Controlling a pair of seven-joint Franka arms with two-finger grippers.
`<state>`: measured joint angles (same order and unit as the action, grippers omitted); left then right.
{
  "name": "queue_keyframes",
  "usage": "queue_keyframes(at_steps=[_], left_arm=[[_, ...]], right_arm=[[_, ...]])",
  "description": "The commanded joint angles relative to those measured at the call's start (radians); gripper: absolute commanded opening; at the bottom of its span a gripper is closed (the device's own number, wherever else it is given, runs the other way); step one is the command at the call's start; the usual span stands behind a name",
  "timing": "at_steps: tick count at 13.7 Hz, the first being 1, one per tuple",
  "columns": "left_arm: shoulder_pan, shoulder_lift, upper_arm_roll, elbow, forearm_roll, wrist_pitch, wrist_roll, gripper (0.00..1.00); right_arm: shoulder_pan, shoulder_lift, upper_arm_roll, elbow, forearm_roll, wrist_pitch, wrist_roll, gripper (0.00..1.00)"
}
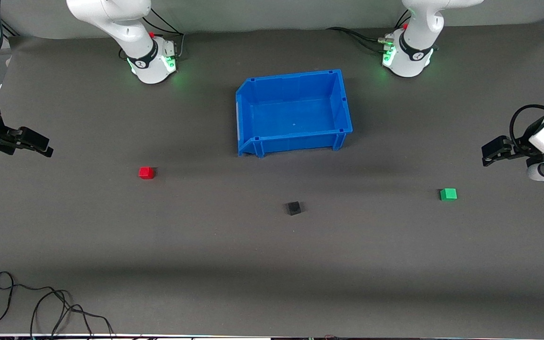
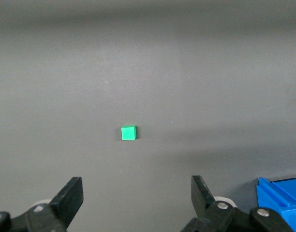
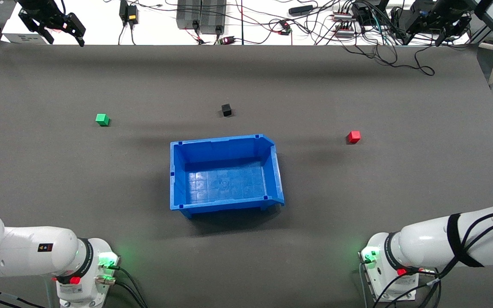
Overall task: Attach green and red cubes to black cube
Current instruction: 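Move the right gripper toward the red cube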
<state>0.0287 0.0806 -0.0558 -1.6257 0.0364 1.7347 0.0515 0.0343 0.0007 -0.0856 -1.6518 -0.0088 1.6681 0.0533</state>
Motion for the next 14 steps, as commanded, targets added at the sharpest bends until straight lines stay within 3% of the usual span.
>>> queue_keyframes(at_steps=[1, 11, 14], left_arm=[[0.000, -0.015, 0.002, -0.003, -0.009, -0.017, 0.005, 0.99], [-0.001, -0.005, 0.002, 0.012, -0.006, -0.023, -0.025, 0.99], [-0.001, -0.002, 0.002, 0.038, 0.007, -0.055, -0.039, 0.93]], right_arm=[[0.003, -0.002, -0.008, 0.017, 0.016, -0.016, -0.010, 1.00], [0.015, 0.038, -0.006, 0.033, 0.044, -0.037, -0.004, 1.00], [0.016, 0.056, -0.005, 0.038, 0.053, -0.042, 0.010, 1.00]])
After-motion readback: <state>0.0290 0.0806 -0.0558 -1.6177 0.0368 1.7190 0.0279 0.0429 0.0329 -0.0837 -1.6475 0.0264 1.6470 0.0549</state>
